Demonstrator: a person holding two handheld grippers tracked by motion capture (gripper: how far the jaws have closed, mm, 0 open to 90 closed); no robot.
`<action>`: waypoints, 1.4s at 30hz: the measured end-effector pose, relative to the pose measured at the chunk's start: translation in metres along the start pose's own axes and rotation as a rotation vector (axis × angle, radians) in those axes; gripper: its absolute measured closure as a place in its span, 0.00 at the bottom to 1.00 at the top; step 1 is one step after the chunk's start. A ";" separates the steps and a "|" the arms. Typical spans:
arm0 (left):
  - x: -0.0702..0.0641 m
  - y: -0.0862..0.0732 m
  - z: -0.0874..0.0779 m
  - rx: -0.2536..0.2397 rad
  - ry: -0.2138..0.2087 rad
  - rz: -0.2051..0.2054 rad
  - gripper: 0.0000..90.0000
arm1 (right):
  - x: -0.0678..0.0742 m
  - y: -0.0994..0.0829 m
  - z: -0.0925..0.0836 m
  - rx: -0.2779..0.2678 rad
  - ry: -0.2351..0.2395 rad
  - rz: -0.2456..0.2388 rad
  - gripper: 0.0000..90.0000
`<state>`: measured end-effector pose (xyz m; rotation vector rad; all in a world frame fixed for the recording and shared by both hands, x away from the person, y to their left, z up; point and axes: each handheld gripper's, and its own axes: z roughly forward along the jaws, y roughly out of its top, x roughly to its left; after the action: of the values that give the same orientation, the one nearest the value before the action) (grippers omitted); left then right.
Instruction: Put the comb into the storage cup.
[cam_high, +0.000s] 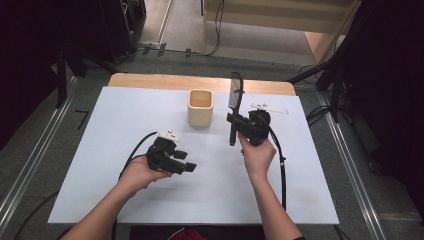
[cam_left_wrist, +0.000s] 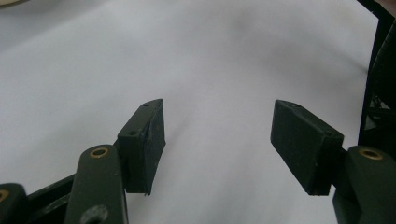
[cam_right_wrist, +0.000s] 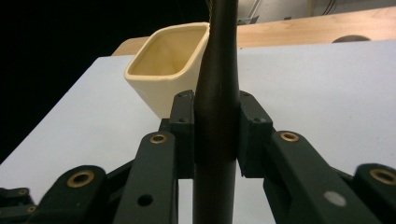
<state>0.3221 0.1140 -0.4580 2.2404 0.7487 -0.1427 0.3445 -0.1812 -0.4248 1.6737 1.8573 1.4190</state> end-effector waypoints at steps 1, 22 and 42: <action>0.001 -0.002 -0.002 0.000 0.004 -0.002 0.41 | 0.002 0.000 0.000 -0.007 -0.007 -0.002 0.78; 0.008 -0.021 -0.022 -0.003 0.054 -0.003 0.41 | 0.031 0.016 -0.003 -0.148 -0.046 -0.056 0.78; 0.010 -0.038 -0.034 -0.007 0.080 -0.011 0.40 | 0.047 0.034 0.005 -0.207 -0.044 -0.089 0.78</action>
<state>0.3055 0.1632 -0.4606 2.2467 0.8032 -0.0554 0.3545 -0.1431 -0.3821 1.4925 1.6760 1.4701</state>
